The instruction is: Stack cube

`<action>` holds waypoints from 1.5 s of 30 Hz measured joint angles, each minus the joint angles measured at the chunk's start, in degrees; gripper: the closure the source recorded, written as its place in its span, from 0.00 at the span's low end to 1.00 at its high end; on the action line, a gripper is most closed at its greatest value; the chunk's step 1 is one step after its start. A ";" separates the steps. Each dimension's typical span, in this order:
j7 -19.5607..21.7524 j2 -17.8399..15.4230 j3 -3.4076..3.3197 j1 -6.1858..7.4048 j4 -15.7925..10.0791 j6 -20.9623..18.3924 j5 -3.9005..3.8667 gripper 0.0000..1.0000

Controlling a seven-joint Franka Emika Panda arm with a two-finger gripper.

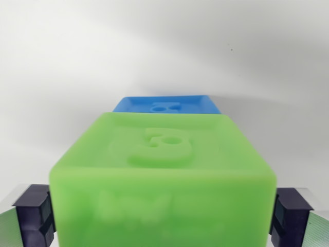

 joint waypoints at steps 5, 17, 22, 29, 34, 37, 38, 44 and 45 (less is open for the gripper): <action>0.00 0.00 0.00 0.00 0.00 0.00 0.00 0.00; 0.00 -0.19 0.00 0.00 -0.01 -0.14 0.00 0.00; 0.00 -0.94 -0.02 0.00 -0.08 -0.75 -0.01 0.00; 0.03 -2.82 -0.12 0.08 -0.34 -2.26 -0.06 0.00; 0.06 -4.40 -0.21 0.14 -0.49 -3.66 -0.10 0.00; 0.08 -5.51 -0.25 0.15 -0.52 -4.74 -0.15 0.00; 0.09 -5.91 -0.27 0.16 -0.53 -5.14 -0.17 0.00; 0.21 -8.31 -0.34 0.19 -0.54 -7.47 -0.36 0.00; 0.24 -8.72 -0.35 0.19 -0.53 -7.89 -0.41 0.00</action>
